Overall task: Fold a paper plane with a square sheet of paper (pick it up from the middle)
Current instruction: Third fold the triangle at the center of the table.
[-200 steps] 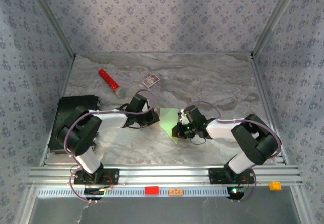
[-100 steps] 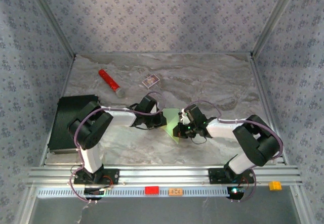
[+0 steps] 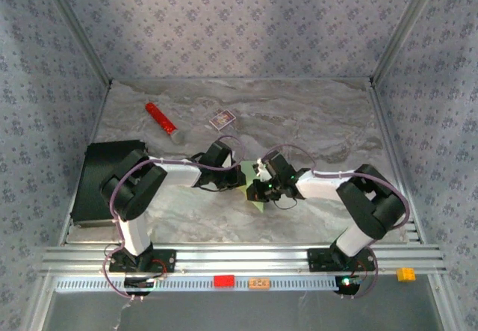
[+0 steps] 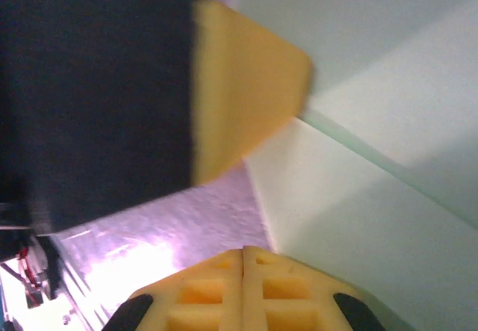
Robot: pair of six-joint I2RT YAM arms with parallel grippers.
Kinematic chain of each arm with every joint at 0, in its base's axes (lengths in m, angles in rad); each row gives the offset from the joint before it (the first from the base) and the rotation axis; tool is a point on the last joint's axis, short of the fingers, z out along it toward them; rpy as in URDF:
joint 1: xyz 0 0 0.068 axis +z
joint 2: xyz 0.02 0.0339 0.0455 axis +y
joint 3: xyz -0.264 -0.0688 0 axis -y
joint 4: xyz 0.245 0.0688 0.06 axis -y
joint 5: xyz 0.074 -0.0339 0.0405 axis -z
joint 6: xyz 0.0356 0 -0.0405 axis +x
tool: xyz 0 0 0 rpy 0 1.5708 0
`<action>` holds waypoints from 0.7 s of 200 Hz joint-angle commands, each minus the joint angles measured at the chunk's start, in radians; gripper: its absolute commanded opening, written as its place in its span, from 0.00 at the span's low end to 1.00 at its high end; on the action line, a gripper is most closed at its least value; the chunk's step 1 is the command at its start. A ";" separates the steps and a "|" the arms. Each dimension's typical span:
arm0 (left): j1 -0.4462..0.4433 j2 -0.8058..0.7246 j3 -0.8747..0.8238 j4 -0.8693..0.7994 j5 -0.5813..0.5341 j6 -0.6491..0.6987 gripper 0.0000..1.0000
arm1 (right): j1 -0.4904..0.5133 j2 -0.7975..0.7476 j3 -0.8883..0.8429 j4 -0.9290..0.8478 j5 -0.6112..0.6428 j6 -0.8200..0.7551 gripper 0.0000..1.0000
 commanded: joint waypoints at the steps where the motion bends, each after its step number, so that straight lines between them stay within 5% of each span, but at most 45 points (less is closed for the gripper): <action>1: -0.002 0.045 -0.001 -0.095 -0.030 0.030 0.05 | 0.004 0.002 -0.032 -0.052 0.006 -0.031 0.08; 140: -0.002 0.026 -0.082 -0.007 -0.059 -0.080 0.03 | -0.016 -0.407 -0.296 -0.154 0.142 0.023 0.09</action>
